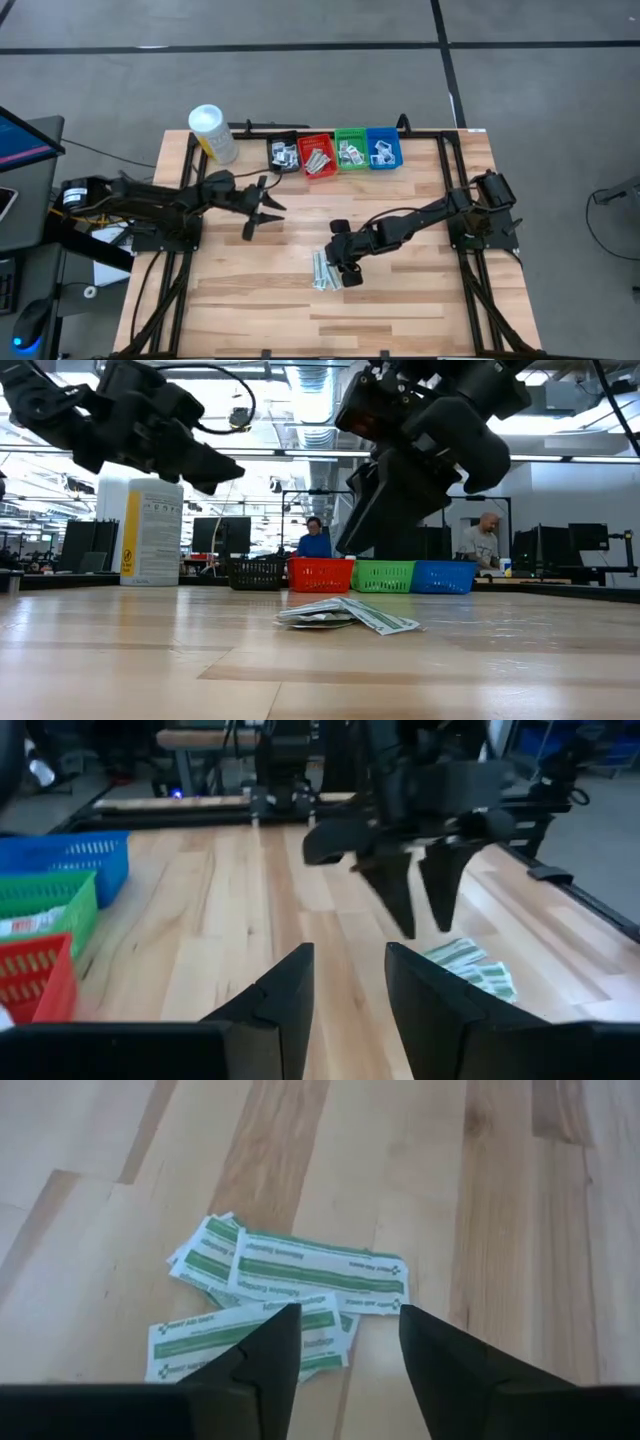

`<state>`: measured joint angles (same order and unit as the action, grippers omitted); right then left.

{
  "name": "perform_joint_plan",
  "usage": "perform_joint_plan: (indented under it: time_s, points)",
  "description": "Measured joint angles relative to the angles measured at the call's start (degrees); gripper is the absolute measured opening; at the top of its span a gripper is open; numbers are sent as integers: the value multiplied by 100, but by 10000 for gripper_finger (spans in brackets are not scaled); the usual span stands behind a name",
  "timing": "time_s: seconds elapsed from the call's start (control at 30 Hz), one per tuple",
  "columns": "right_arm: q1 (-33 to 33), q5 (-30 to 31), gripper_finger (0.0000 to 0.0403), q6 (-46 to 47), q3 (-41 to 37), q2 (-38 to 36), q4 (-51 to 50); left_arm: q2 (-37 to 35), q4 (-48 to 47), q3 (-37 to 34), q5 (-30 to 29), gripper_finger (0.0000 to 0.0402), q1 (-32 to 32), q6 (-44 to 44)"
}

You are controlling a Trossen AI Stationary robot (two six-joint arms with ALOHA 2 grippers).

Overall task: Pick & Place First Aid Supplies
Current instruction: Put the green bandage pack into the red bin

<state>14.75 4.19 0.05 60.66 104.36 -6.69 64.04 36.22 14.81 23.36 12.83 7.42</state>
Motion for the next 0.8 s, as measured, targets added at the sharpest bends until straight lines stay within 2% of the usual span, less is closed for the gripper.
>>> perform_joint_plan:
  time_s: [0.13, 0.4, 0.67, 0.8]
  points:
    - [-4, 17, 170, 0, 0, 20, -37, -115, 27, -21, -25, 126, -97, 0]
    - [-75, -156, 170, 43, -11, 655, 103, -58, 47, -24, -23, 126, -100, -37]
    - [-75, -271, 166, 151, 2, 702, 130, -39, 26, -28, -23, 126, -100, -59]
    - [-116, -295, 150, 153, 14, 702, -10, -39, 27, -28, -23, 126, -100, -58]
